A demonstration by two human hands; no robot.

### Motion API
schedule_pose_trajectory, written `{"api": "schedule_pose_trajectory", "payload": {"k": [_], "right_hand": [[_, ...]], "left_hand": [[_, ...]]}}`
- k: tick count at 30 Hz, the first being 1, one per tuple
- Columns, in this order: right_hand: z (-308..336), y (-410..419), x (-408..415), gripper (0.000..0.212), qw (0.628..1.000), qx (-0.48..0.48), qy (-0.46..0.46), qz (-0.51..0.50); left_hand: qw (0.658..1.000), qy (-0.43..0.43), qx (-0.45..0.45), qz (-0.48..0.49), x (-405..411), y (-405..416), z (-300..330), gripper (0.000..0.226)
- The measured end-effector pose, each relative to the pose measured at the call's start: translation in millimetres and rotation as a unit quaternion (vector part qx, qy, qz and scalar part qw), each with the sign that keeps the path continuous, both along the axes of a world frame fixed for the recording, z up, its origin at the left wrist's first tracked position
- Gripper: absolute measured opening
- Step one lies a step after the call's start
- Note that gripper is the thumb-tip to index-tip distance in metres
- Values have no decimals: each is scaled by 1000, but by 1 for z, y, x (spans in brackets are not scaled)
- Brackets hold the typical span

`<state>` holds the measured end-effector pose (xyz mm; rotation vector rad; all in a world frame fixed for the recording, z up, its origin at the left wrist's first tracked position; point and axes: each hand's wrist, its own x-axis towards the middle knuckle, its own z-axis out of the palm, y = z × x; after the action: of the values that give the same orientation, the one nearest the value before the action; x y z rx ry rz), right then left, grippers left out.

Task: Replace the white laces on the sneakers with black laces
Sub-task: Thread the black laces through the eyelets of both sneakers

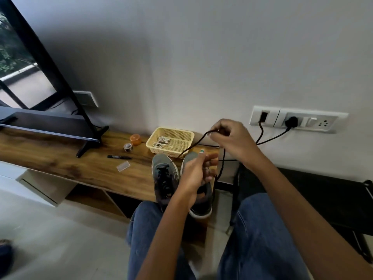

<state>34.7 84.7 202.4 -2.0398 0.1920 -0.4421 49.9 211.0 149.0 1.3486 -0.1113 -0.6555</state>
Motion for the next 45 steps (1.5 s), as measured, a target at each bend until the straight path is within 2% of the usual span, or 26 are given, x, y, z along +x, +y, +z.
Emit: {"api": "schedule_pose_trajectory", "payload": {"k": [3, 6, 9, 11, 16, 19, 23, 27, 31, 37, 41, 45], "right_hand": [[-16, 8, -13, 3, 994, -55, 65, 69], [-33, 15, -25, 15, 985, -65, 102, 126], [-49, 17, -31, 34, 983, -86, 135, 89], [-57, 18, -35, 39, 977, -105, 172, 70], [-66, 23, -42, 32, 959, -125, 235, 100], [-65, 23, -42, 14, 965, -85, 232, 92], [-62, 25, -40, 28, 982, -13, 181, 60], [-62, 33, -38, 22, 988, 97, 118, 24], [-55, 42, -34, 24, 990, 93, 96, 35], [-66, 47, -29, 18, 988, 124, 85, -34], [-77, 43, -31, 9, 983, 122, 130, -52], [-87, 37, -31, 12, 974, 140, 161, -71]], "left_hand": [[996, 48, -23, 68, -2, -1, 2, 30], [992, 55, -29, 113, 0, 4, 1, 28], [983, 82, -63, 149, 2, 13, 1, 31], [982, 82, -60, 157, 2, 18, 1, 34], [987, 26, -10, 159, 1, 21, -2, 32], [989, 6, 11, 148, 0, 21, -6, 32], [992, -43, 55, 103, 0, 22, -9, 33], [988, -100, 116, -9, -7, 21, -14, 39], [976, -113, 157, -97, -13, 23, -20, 37], [974, -138, 140, -115, -24, 24, -22, 32], [962, -190, 176, -86, -24, 24, -33, 33], [952, -214, 199, -94, -25, 20, -47, 33]]}}
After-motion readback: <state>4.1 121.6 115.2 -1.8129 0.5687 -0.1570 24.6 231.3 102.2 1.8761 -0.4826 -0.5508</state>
